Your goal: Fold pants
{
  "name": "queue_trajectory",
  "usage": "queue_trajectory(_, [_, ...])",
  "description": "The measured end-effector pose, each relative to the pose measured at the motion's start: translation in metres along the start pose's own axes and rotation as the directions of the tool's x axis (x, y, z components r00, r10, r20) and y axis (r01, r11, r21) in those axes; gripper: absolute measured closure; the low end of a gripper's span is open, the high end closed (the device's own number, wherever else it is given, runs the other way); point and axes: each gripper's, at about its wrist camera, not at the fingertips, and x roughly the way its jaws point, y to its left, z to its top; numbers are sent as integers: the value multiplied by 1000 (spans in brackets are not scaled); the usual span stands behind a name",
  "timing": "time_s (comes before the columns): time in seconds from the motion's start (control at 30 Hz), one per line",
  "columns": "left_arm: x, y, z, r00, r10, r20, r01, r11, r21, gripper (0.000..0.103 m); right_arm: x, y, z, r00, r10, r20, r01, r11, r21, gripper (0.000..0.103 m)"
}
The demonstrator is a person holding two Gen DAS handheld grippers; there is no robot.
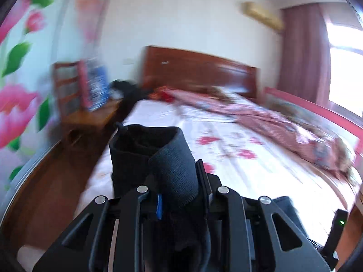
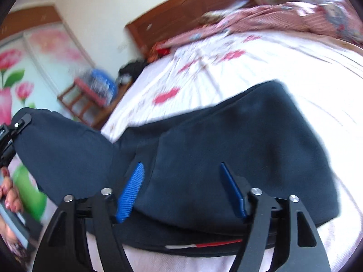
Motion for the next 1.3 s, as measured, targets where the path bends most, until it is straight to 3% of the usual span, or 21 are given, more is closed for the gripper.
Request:
queue_trajectory(0.13, [20, -56, 1, 988, -152, -38, 154, 987, 44, 80, -24, -28, 10, 994, -61, 91, 51, 993, 108, 34])
queue_trajectory(0.3, [41, -121, -13, 961, -254, -109, 263, 961, 88, 81, -50, -65, 13, 970, -175, 170, 128, 959, 254, 34])
queue_trajectory(0.5, [71, -188, -51, 929, -286, -234, 325, 934, 150, 82, -64, -105, 7, 949, -260, 178, 161, 886, 435, 33])
queue_trajectory(0.63, [90, -217, -84, 901, -284, -327, 357, 915, 190, 83, -72, -115, 4, 937, -291, 193, 173, 866, 469, 33])
queue_trajectory(0.7, [95, -229, -100, 887, -284, -365, 383, 893, 238, 87, -76, -119, 3, 932, -306, 196, 181, 858, 480, 33])
queue_trajectory(0.77, [95, -238, -108, 865, -309, -395, 425, 870, 251, 89, -77, -120, 1, 931, -312, 193, 184, 852, 490, 33])
queue_trajectory(0.8, [96, -246, -116, 811, -356, -464, 502, 830, 242, 88, -76, -122, 2, 930, -313, 191, 185, 851, 491, 33])
queue_trajectory(0.87, [91, -252, -125, 787, -358, -502, 539, 795, 277, 88, -73, -121, 4, 931, -313, 188, 190, 855, 482, 33])
queue_trajectory(0.9, [81, -250, -128, 781, -379, -496, 561, 776, 290, 78, -71, -119, 5, 932, -310, 188, 191, 861, 472, 34])
queue_trajectory(0.93, [73, -247, -128, 776, -397, -491, 574, 767, 286, 60, -71, -118, 6, 934, -304, 189, 189, 867, 462, 34])
queue_trajectory(1.0, [56, -234, -126, 738, -449, -504, 618, 749, 238, 48, -69, -113, 7, 939, -285, 193, 177, 881, 438, 34])
queue_trajectory(1.03, [47, -225, -123, 735, -464, -495, 624, 749, 224, 44, -68, -110, 9, 942, -269, 199, 165, 891, 423, 34])
queue_trajectory(1.13, [26, -190, -109, 751, -481, -452, 607, 773, 185, 40, -66, -98, 12, 955, -206, 213, 116, 921, 371, 34])
queue_trajectory(1.2, [22, -165, -100, 792, -454, -408, 558, 810, 182, 35, -62, -88, 16, 966, -153, 207, 80, 942, 325, 34])
queue_trajectory(1.27, [24, -131, -91, 846, -384, -369, 470, 864, 179, 34, -54, -72, 22, 981, -104, 162, 61, 967, 249, 34])
queue_trajectory(1.3, [26, -119, -89, 863, -359, -356, 438, 882, 173, 34, -49, -65, 25, 987, -94, 130, 66, 976, 209, 34])
